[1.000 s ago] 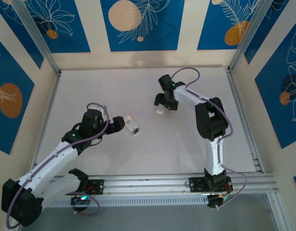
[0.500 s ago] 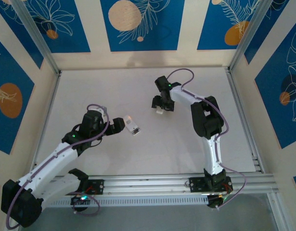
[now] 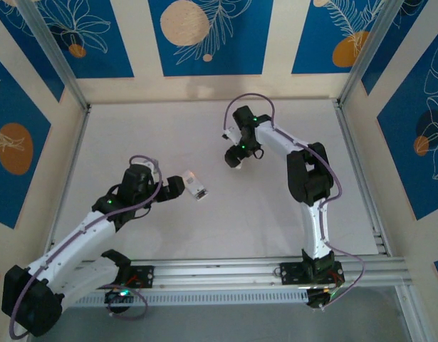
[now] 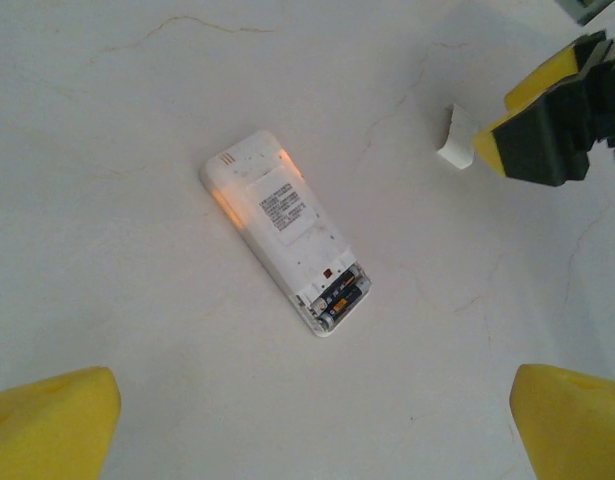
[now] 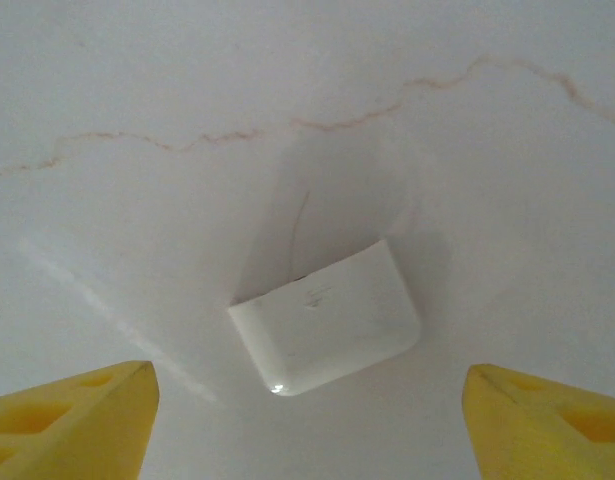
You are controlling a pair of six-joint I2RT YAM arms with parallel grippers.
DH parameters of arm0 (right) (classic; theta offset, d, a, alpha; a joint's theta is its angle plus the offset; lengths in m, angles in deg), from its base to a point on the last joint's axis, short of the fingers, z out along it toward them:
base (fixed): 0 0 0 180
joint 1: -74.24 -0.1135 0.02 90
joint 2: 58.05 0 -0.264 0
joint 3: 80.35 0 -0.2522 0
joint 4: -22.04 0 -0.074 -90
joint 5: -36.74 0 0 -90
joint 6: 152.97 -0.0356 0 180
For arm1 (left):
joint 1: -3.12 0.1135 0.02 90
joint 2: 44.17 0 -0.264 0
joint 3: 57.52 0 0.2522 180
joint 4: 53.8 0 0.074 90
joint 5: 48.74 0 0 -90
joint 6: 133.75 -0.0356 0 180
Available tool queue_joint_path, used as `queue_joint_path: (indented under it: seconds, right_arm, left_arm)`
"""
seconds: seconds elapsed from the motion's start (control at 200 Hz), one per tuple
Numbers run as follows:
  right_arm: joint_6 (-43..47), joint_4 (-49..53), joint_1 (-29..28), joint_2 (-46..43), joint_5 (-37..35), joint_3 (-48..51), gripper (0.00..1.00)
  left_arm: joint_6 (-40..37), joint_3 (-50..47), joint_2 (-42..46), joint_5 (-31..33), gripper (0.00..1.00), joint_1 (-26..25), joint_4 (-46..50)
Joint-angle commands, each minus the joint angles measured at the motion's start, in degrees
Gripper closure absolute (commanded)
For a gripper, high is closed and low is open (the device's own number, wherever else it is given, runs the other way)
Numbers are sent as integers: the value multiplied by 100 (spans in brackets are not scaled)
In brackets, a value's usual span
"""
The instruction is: Load the batteries into the remote control
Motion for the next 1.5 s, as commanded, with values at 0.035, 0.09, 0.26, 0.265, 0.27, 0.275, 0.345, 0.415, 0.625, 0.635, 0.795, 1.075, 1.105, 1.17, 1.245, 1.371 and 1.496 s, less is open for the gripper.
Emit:
queue_joint_path:
  seconds: [0.035, 0.09, 0.26, 0.265, 0.27, 0.275, 0.345, 0.415, 0.625, 0.635, 0.795, 1.075, 1.105, 1.17, 1.245, 1.371, 1.496]
  right_arm:
    - [934, 309, 169, 332, 293, -422, 19]
    - [1008, 392, 159, 437, 440, -511, 19]
    - [1085, 436, 8, 693, 498, -504, 16]
    - [1089, 427, 7, 702, 496, -503, 16]
    - [1087, 422, 2, 706, 492, -507, 15]
    - [1086, 419, 0, 712, 485, -505, 15]
    - [1088, 387, -20, 822, 381, -515, 14]
    - [1083, 356, -35, 939, 240, -565, 15]
    - [1094, 356, -107, 1009, 33, -510, 29]
    - [1105, 351, -108, 1004, 8, -491, 30]
    - [1191, 224, -176, 927, -298, -353, 55]
    - [507, 232, -349, 74, -39, -389, 55]
    - [258, 268, -380, -56, -2, -388, 55]
    - [-411, 384, -446, -299, 121, -360, 54]
    - [-1118, 463, -544, -560, 382, -163, 53]
    - [-1903, 449, -952, -857, 409, 276, 51]
    - [-2387, 449, -1372, -962, 214, 493, 51]
  left_arm:
    - [-158, 13, 93, -10, 0, 65, 120]
    - [-122, -40, 139, 21, 0, 65, 111]
    - [-90, -55, 129, 44, 0, 65, 105]
    - [-92, -50, 130, 40, 0, 65, 109]
    - [-93, -48, 126, 42, 0, 65, 111]
    - [-94, -51, 120, 39, 0, 65, 107]
    - [-118, -24, 80, 37, 0, 65, 133]
    - [-127, -4, 40, 46, 0, 65, 158]
    - [-103, -11, 24, 70, 0, 65, 152]
    - [-96, -13, 28, 70, 0, 65, 144]
    - [-129, 3, -14, 66, 0, 65, 137]
    - [-96, 86, 26, 123, 0, 65, 202]
    - [-79, 93, 33, 123, 0, 66, 193]
    - [-27, 95, 51, 141, 0, 65, 167]
    - [10, 95, 73, 180, 0, 74, 143]
    - [20, 139, 89, 181, 0, 124, 170]
    - [-42, 239, 149, 5, 0, 213, 220]
